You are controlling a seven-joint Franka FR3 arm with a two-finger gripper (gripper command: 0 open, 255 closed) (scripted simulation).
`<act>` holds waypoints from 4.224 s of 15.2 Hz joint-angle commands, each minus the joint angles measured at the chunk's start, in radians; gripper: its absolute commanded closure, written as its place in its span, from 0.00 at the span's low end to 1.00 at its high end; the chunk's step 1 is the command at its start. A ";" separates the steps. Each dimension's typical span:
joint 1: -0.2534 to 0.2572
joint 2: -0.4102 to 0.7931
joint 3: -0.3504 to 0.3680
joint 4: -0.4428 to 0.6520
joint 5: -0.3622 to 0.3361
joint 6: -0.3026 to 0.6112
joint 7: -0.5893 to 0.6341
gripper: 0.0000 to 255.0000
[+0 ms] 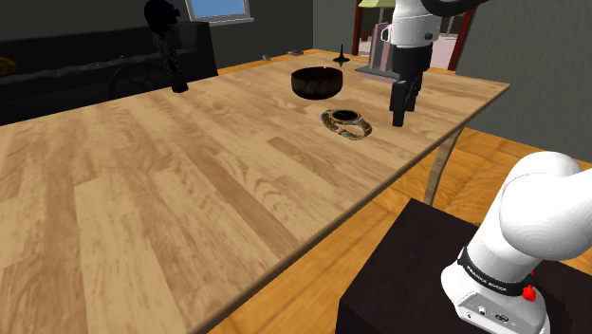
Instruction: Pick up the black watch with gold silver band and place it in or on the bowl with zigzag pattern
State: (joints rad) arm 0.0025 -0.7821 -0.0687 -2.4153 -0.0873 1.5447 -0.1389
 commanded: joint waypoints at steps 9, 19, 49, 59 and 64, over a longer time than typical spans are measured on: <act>0.009 0.162 0.147 0.142 0.124 0.086 0.286 0.00; 0.008 0.219 0.194 0.106 0.149 0.204 0.377 0.00; 0.004 0.239 0.188 0.276 0.143 0.055 0.379 1.00; 0.001 0.278 0.185 0.445 0.138 -0.075 0.382 1.00; -0.001 0.306 0.185 0.538 0.135 -0.140 0.384 1.00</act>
State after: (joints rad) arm 0.0024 -0.4860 0.1170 -1.9014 0.0494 1.4191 0.2462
